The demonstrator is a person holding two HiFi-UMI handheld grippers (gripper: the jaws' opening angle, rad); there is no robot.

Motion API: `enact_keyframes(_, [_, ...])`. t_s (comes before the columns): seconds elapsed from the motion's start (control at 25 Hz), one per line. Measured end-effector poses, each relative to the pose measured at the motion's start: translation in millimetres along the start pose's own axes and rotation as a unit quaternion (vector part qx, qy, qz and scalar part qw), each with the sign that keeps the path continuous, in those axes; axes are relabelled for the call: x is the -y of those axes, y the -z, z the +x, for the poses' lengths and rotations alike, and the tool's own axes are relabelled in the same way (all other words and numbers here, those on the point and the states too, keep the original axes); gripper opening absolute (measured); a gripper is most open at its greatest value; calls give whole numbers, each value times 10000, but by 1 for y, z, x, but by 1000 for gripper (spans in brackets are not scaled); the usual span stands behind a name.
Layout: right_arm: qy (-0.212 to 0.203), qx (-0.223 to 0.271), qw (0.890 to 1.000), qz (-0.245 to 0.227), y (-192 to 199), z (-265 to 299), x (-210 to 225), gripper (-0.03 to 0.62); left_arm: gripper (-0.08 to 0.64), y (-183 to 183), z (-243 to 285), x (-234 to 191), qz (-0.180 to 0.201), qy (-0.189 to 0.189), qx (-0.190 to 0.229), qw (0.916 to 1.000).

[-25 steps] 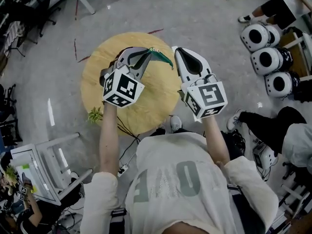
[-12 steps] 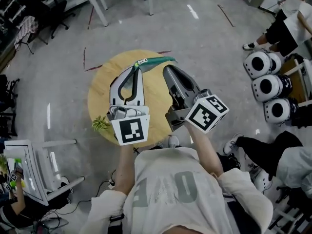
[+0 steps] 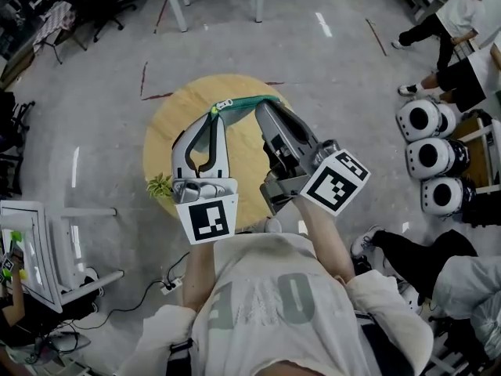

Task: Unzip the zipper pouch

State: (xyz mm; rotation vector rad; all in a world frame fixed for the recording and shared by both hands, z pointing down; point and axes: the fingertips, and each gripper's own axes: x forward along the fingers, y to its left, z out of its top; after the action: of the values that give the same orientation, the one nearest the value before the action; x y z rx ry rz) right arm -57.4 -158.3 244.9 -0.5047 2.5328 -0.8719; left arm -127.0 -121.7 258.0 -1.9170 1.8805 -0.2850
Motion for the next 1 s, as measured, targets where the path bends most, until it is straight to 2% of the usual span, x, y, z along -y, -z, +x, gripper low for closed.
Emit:
enact_keyframes(0.08, [-219, -23, 9996, 171, -1, 11, -8, 39, 41, -1, 0, 1, 17, 17, 35, 10000])
enact_keyframes(0.2, [-382, -170, 9979, 489, 3, 23, -13, 104, 41, -3, -1, 4, 34, 32, 50, 10000])
enact_keyframes(0.4, [-501, -322, 9933, 989, 13, 32, -16, 104, 41, -6, -1, 6, 164, 23, 104, 9998])
enact_keyframes(0.64, [-770, -205, 9853, 1509, 15, 37, -22, 103, 41, 0, -1, 10, 351, 103, 66, 9993])
enact_keyframes(0.72, [-742, -211, 9850, 1542, 19, 39, -22, 100, 41, 1, -3, 10, 397, 115, 78, 9991])
enact_keyframes(0.88, [-380, -256, 9903, 1309, 23, 40, -13, 39, 41, -1, -4, 9, 400, 154, 134, 9990])
enact_keyframes(1.0, [-351, -228, 9902, 1335, 23, 40, -12, 31, 41, 0, -4, 8, 294, 176, 178, 9993])
